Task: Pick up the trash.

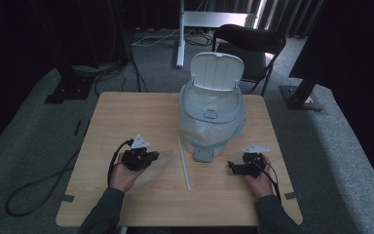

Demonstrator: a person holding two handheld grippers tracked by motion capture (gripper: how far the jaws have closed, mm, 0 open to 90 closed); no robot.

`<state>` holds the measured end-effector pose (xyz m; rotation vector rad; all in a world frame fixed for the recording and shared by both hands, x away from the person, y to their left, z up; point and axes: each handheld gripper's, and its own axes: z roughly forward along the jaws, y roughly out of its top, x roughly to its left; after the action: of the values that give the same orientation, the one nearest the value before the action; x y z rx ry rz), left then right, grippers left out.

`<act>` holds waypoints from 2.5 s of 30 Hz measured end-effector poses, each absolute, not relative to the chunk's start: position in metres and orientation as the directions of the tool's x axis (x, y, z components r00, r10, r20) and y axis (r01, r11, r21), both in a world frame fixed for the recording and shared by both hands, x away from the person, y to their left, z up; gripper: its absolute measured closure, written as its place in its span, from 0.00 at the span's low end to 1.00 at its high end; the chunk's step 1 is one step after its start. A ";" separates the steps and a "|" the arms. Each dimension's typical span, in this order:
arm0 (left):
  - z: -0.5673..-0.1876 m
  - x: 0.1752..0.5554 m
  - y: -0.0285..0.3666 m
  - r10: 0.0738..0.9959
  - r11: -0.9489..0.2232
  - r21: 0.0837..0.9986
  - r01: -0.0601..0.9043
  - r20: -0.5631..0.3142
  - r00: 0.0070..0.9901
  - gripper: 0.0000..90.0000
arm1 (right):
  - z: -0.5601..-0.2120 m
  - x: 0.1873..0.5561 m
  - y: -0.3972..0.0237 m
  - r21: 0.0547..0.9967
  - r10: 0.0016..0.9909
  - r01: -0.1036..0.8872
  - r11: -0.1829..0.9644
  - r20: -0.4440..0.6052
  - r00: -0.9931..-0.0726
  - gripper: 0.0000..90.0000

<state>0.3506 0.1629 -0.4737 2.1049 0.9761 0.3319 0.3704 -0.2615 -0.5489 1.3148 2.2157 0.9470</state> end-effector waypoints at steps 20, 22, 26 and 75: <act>-0.456 0.354 0.162 0.752 -0.381 0.779 0.498 -0.052 0.657 0.95 | -0.549 0.370 -0.261 0.720 0.877 0.610 0.330 0.006 -0.481 0.13; -0.454 0.354 0.162 0.753 -0.381 0.782 0.494 -0.048 0.657 0.95 | -0.549 0.370 -0.261 0.720 0.877 0.610 0.330 0.006 -0.481 0.13; -0.451 0.355 0.161 0.754 -0.380 0.786 0.488 -0.042 0.655 0.95 | -0.549 0.370 -0.261 0.720 0.877 0.610 0.330 0.006 -0.481 0.13; -0.398 0.364 0.157 0.756 -0.359 0.851 0.385 0.023 0.654 0.95 | -0.549 0.370 -0.261 0.721 0.878 0.611 0.327 0.008 -0.480 0.13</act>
<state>0.3640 0.1571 -0.3981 1.9796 0.8897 0.5254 0.3704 -0.2613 -0.5489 1.3183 2.2141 0.9485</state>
